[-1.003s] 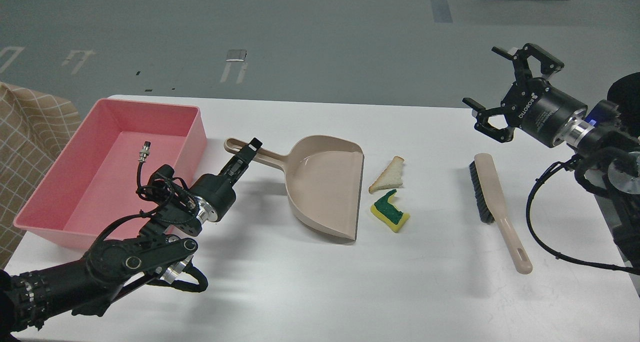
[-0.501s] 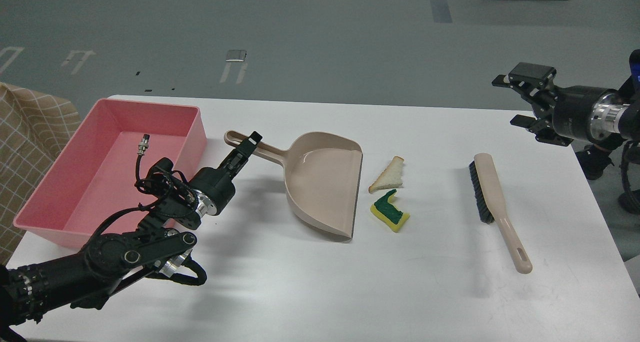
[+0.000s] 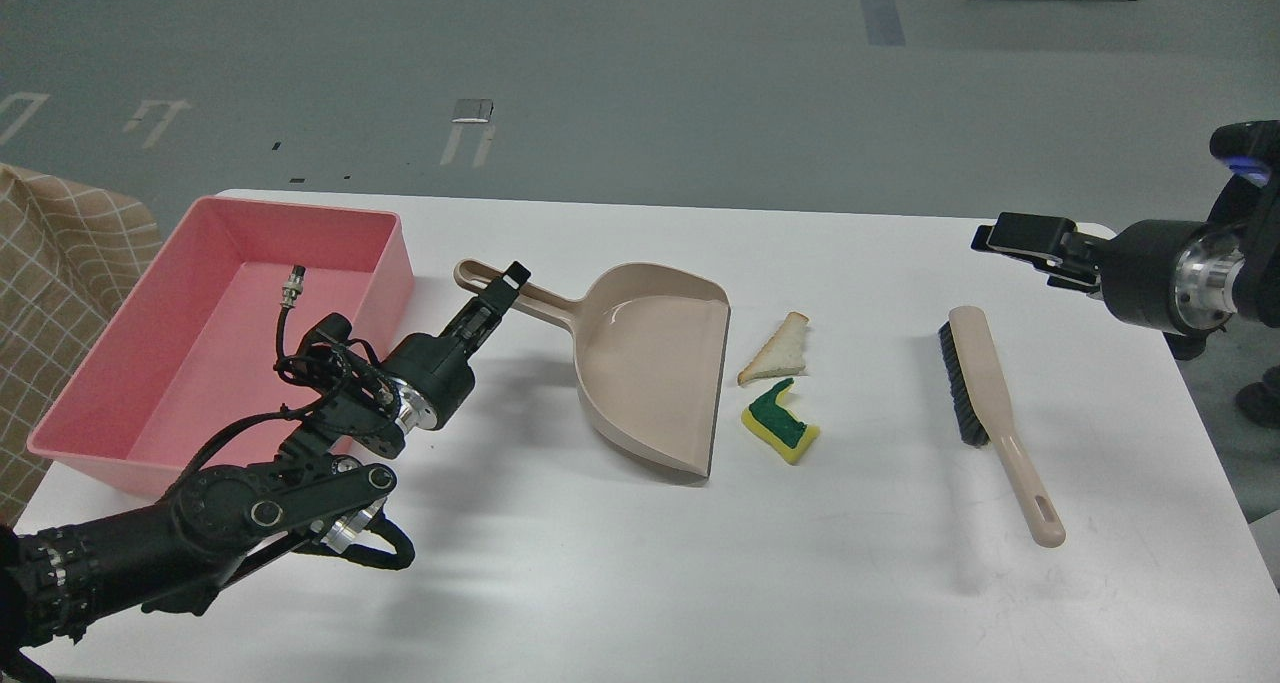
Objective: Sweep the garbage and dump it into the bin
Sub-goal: 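Move the right gripper down to the wooden brush handle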
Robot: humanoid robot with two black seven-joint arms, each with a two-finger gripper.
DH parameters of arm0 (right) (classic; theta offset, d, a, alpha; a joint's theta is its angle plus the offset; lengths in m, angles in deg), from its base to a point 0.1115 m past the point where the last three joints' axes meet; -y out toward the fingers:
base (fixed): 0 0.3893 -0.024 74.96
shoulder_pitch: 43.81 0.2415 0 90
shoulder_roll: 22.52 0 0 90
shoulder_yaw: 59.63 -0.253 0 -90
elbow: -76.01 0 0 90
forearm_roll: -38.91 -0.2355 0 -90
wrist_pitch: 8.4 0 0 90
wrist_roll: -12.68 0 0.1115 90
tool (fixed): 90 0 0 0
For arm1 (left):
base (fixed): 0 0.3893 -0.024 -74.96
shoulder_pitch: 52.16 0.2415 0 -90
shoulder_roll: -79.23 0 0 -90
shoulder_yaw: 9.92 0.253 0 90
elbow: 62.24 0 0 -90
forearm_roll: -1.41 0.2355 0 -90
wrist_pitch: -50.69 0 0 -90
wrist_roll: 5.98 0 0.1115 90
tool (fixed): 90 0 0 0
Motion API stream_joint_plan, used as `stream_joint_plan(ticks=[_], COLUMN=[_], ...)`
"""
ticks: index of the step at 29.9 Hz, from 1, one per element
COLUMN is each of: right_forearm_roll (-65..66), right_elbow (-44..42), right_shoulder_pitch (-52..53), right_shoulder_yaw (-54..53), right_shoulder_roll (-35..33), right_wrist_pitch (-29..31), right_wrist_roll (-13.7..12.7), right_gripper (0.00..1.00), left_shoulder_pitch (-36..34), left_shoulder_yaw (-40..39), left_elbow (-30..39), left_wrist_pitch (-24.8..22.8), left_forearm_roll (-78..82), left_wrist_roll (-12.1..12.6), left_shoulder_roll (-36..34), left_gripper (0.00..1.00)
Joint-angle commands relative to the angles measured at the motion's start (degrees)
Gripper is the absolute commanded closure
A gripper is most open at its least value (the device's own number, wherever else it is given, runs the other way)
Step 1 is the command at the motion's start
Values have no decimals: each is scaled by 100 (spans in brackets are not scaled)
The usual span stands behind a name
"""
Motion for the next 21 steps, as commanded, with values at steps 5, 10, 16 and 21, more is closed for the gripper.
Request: stream_joint_plan(ticks=[5, 10, 16, 21], right_forearm_roll=[212, 406, 590, 590], right_elbow=[125, 151, 573, 784], right_shoulder_pitch=[-13, -4, -66, -74], right_shoulder_yaw=[473, 842, 1115, 1370], right_shoulder_roll=[-105, -105, -263, -500], right_wrist_pitch=[-2, -2, -2, -2], right_wrist_roll=[0, 0, 0, -17], right_gripper=[0, 1, 1, 1], left_shoulder_pitch=[-7, -7, 1, 1], left_shoulder_yaw=[0, 0, 0, 0], left_elbow=[-1, -1, -1, 8], left_wrist_pitch=[0, 0, 0, 0], left_forearm_roll=[0, 17, 9, 17], left_wrist_roll=[-9, -26, -97, -97], left_shoulder_roll=[-77, -112, -103, -103], left_gripper=[100, 100, 100, 100])
